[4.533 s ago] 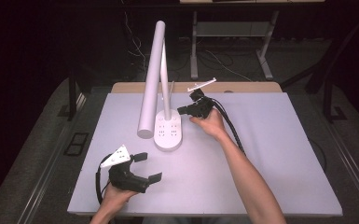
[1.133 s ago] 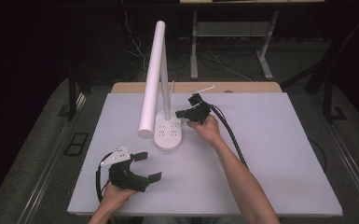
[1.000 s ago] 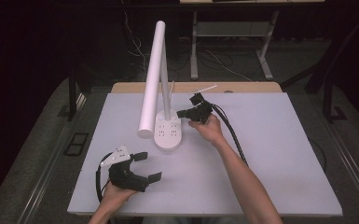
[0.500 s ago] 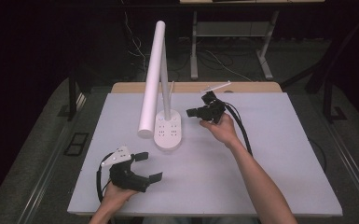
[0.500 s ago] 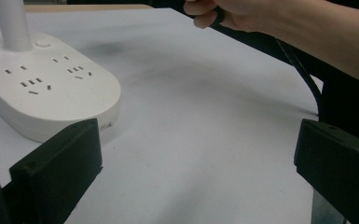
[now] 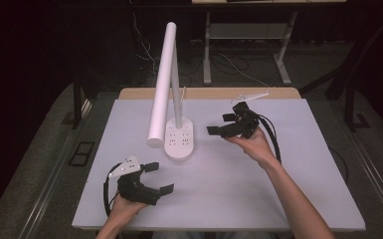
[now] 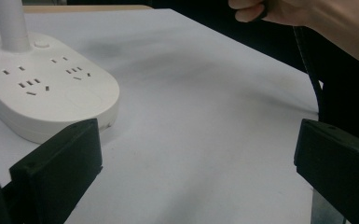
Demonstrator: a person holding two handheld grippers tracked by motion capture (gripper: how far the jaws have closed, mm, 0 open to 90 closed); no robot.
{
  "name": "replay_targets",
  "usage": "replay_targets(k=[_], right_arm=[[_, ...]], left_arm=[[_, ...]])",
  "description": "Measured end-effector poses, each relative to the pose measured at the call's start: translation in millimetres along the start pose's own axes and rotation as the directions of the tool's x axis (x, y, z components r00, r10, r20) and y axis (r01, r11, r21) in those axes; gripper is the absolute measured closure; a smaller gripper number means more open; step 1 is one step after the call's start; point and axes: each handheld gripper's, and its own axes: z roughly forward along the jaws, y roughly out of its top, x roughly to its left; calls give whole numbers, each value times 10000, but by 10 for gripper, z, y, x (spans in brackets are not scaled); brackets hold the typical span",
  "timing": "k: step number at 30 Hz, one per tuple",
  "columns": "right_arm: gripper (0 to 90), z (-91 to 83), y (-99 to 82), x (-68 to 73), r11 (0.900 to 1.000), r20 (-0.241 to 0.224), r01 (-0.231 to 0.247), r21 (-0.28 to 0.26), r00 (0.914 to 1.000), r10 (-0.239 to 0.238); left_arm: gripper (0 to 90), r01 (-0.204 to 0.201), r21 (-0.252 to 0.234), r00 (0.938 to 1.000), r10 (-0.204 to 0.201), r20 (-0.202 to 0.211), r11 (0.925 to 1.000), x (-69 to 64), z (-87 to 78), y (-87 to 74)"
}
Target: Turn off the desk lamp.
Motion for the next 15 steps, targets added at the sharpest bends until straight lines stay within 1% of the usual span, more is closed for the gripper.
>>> replay_targets(k=[2,3,5,7,12,15], right_arm=[[5,-59,-46,34,9997,31,242,30,9997,-242],[5,-87,-68,61,9992,206,355,167,9991,-358],[5,-138,-113,110,9977,390,589,343,9974,-603],[6,-192,-160,149,9963,566,761,403,9953,-783],[6,-337,-303,205,9959,713,817,394,9939,-844],[6,-430,-404,220,9965,664,757,344,9947,-779]], left_arm=[[0,-4,6,10000,4,-10,10000,-1,1,-1],[0,-10,16,10000,11,-16,10000,0,0,-1],[0,-1,11,10000,1,-19,10000,-1,1,-2],[0,1,10,10000,-1,-18,10000,-3,2,-2],[0,3,19,10000,-2,-27,10000,-7,3,-3],[0,17,3,10000,-17,-38,10000,-9,5,-4]])
